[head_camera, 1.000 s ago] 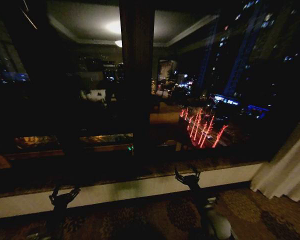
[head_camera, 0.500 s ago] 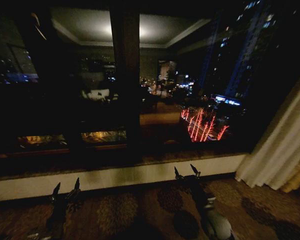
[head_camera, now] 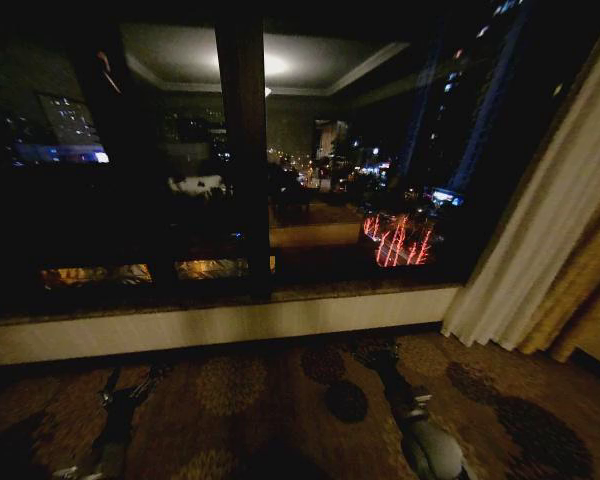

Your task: Open the curtains by pulling them apart, changing their state from closed to fully open.

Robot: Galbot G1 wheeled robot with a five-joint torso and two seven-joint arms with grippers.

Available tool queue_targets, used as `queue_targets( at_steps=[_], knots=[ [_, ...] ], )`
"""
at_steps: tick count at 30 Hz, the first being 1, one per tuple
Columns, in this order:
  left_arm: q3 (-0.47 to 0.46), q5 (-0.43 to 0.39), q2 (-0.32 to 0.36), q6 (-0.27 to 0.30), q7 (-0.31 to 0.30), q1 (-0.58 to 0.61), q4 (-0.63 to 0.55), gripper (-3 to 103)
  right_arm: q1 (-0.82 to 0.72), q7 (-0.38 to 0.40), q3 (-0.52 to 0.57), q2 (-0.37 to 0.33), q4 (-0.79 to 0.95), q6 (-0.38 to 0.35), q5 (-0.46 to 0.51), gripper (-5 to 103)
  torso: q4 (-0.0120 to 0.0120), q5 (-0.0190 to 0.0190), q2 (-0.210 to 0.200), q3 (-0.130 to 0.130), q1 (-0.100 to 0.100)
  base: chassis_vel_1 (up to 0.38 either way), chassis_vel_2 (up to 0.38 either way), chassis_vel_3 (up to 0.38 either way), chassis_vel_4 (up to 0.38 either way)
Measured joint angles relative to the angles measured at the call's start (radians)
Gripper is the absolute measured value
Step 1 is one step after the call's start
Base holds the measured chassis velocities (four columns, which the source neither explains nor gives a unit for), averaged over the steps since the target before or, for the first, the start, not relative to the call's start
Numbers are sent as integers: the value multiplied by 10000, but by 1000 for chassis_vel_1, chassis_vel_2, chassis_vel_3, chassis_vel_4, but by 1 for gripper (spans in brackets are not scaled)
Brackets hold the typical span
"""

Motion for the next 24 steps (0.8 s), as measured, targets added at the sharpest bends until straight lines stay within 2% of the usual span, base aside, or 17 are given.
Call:
queue_targets(
  at_steps=[4, 7, 10, 12, 24],
  knots=[
    [-3, 0, 0, 0, 0, 5, 0, 100, -3, 0, -1, 0, 1, 0, 0, 100, 4, 2, 12, -7, -14, 204, -296, -221, 259],
    [-5, 0, 2, -1, -1, 4, 1, 100, -2, -1, -2, 1, 2, 1, 0, 100, 2, -16, 10, -6, -11, 74, 11, -152, 108],
    [-5, 0, 4, 0, -1, 0, 0, 100, -3, -1, -2, 2, 2, 0, 0, 100, -1, -7, 5, -2, -7, 14, 8, -73, 3],
    [-5, 0, 3, -1, -2, 0, 0, 100, 1, 0, -2, 2, 2, 0, 0, 100, 6, -2, -4, 3, 4, -7, 21, 15, -25],
    [-2, 0, 2, -1, -1, 1, 0, 100, 0, 0, -2, 1, 2, 0, 0, 100, 4, -6, 3, -3, -6, -19, 28, 37, -15]
  ],
)
